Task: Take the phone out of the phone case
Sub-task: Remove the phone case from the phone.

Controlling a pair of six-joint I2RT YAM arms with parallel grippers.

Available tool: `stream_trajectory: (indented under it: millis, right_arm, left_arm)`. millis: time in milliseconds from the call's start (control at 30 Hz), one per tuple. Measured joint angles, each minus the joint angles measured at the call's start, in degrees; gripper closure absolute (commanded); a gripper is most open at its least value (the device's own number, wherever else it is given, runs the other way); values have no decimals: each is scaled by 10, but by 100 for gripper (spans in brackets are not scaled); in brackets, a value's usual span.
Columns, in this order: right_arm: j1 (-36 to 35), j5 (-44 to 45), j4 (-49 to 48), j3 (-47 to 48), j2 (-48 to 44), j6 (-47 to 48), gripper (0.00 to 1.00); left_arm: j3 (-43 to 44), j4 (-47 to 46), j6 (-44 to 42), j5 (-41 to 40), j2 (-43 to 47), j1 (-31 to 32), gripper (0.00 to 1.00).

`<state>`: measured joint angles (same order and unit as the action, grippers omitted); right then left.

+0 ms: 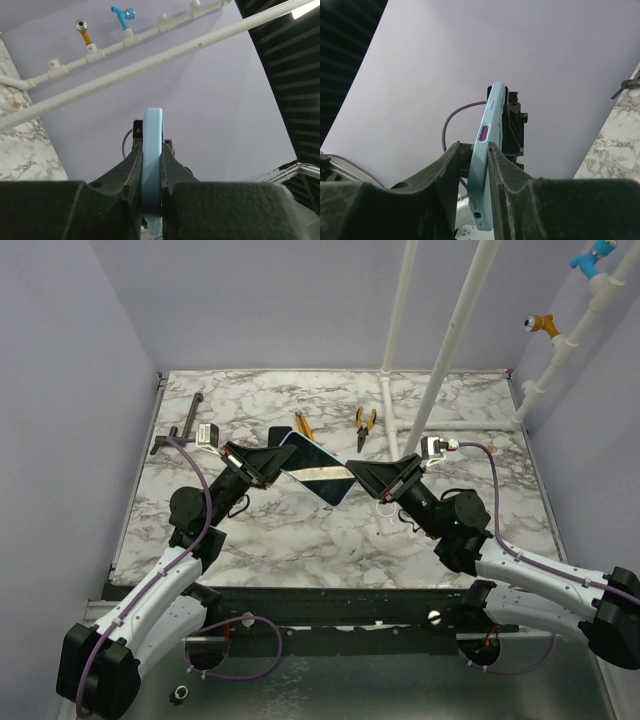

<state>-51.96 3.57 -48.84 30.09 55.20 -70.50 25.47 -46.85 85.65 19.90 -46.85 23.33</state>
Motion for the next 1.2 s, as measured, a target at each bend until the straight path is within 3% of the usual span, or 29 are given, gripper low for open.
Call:
stream_trajectory:
  millis: [200,400,833,1200]
  right_arm:
    - [0,5,16,0,-5,0,71]
    - [0,17,26,0,-13,-2,80]
    - [0,16,23,-2,-10,-3,90]
    - [9,-12,-96,-2,48,-11,100]
  left_arm:
    - [-2,0,-4,0,1,0,100]
    - [-3,2,-6,0,4,0,100]
    - [-5,-1,-6,0,7,0,100]
    - [-1,-38,10,-12,-24,-2,100]
